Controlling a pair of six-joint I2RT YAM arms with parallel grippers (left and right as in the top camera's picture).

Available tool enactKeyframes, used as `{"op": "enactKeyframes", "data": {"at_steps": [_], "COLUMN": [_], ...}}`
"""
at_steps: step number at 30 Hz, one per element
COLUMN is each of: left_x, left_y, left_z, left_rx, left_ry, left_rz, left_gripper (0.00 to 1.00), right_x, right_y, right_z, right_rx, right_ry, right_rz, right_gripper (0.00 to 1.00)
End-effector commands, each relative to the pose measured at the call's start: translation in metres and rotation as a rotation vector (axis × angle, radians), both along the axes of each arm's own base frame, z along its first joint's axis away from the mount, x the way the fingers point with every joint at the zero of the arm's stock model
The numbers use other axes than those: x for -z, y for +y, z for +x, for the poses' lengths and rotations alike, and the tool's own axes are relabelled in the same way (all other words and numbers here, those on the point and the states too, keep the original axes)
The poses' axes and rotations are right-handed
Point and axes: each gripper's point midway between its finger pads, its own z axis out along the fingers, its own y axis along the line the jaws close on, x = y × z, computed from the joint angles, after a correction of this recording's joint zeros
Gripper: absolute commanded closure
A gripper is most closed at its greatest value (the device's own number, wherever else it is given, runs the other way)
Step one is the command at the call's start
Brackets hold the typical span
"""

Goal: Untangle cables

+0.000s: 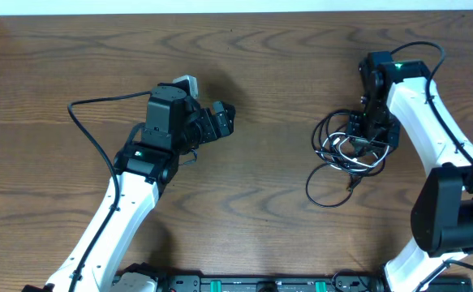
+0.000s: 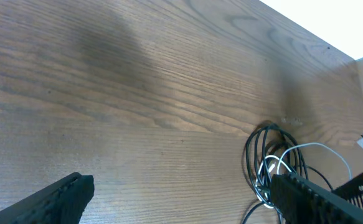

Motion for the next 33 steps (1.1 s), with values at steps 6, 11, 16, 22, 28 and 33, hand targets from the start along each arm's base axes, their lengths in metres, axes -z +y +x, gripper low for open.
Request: {"op": "enactKeyframes", "data": {"at_steps": [6,11,16,22,28,33], "left_x": [-0.01,-0.01,-0.01,-0.01,-0.01,-0.01], "left_y": [-0.003,-0.003,-0.003,-0.003,-0.003,-0.003], "left_z": [0.004,0.004,0.004,0.004,0.004,0.004], "left_rx": [0.016,0.016,0.016,0.016,0.016,0.016], "left_ry": [-0.024,-0.023,-0.023,-0.023,-0.024,-0.024], "left_rz": [-0.007,-0.007,-0.007,-0.007,-0.007,-0.007], "left_gripper": [0.03,0.03,0.03,0.03,0.03,0.03], "right_x": [-0.008,-0.008,-0.008,-0.021,-0.083,-0.15], "right_y": [-0.001,-0.001,-0.001,0.001,-0.008,-0.013], "right_z": [0.0,0.0,0.0,0.017,0.044,0.043], "right_rx": [-0.062,-0.061,-0.062,-0.076,-0.061,-0.067], "right_ry": [-0.023,-0.023,-0.025,-0.1,-0.3,-0.494], "right_rz": [-0.002,-0.002,-0.002,0.027,0.036,0.038], "right_gripper": [0.82,0.82,0.85,0.86,0.82,0.72]}}
